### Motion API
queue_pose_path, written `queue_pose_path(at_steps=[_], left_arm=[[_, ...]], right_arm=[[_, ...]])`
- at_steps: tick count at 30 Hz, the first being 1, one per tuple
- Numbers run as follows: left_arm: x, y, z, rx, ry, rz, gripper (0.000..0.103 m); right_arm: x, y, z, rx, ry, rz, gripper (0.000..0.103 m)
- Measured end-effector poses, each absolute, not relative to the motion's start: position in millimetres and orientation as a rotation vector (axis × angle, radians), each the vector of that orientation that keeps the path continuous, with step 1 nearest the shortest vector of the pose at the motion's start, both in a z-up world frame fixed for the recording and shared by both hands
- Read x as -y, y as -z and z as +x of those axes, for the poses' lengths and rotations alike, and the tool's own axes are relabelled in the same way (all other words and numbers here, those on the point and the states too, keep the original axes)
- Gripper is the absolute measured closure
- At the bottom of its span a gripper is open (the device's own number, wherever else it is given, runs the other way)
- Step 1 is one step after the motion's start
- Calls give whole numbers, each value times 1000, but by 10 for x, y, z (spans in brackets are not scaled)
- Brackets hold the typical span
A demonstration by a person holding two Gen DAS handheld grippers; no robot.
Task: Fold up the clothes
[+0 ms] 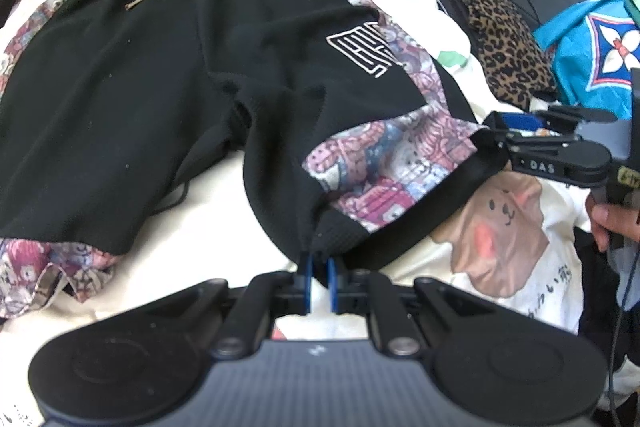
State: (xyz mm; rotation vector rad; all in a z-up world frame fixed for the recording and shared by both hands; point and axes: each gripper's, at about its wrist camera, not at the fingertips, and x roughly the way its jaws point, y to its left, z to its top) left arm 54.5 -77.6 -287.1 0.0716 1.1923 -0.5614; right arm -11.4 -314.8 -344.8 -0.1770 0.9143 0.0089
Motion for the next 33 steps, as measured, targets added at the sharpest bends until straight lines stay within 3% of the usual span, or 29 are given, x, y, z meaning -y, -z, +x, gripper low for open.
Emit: queue_pose_path(at_steps=[5,9,10,13,16,33], left_arm=[[754,2883,535,-1193,561,64,95],[745,2899,522,-1198,559,58,95],[742,2903,519,-1199,559,58,95],[734,2901,518,-1200,560,58,95],[722,2886,519,-1200,562,58,95],[747,2687,434,-1179,651,34,98]], right_arm=[[3044,3408,-95,-897,-12,-287,47],[3040,3440,-98,-920,-41,-281,49],[3047,3455,-98,-928,-49,-271,54],[3077,3471,-107,-940,-52,-247,93],[3117,3461,-124,-941,-33,-228,100],[4020,3076,-264,-836,239,82,101]])
